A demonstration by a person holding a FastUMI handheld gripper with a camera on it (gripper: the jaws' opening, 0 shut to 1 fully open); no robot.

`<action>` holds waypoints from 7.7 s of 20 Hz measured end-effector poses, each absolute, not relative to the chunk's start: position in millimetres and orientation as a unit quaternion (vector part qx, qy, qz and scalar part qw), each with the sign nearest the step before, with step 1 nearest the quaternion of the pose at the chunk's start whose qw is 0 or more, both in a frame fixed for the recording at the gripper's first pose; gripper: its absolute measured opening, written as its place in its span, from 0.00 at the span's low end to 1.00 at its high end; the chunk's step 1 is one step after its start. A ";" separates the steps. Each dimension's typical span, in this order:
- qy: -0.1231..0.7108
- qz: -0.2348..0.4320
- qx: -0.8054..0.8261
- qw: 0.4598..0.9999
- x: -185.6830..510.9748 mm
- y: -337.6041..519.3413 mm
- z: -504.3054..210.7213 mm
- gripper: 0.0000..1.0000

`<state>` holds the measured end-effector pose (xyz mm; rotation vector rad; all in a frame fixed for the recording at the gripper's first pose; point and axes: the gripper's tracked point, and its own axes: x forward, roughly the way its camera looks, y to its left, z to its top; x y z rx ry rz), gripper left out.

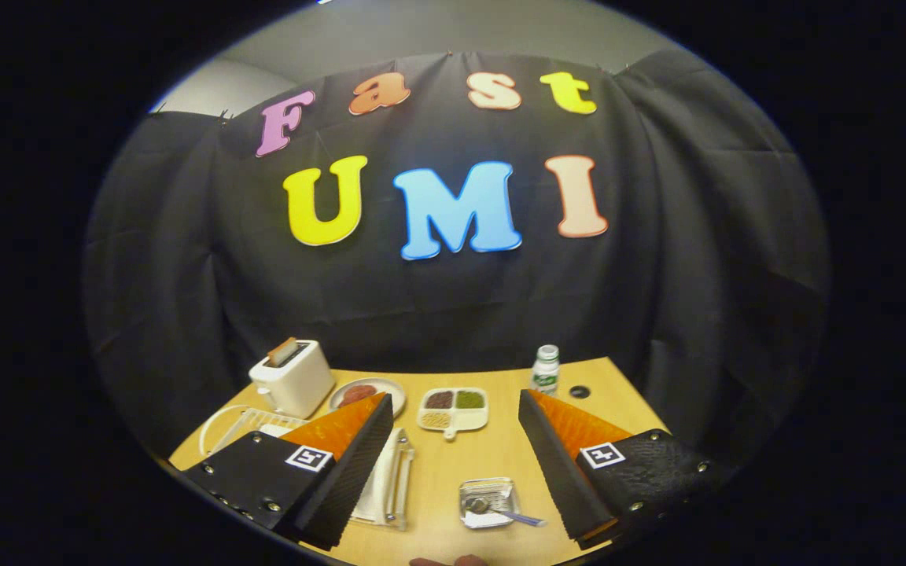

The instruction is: Take the plate from the dish rack, then take the spoon from the basket and place it into the plate.

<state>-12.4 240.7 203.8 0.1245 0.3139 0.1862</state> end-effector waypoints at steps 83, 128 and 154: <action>0.437 0.148 0.171 0.871 -158.6 214.9 91.6 0.09; 0.147 0.083 -0.012 0.986 -128.5 90.8 118.6 0.37; 0.050 0.124 0.072 0.988 -25.8 134.8 17.2 0.67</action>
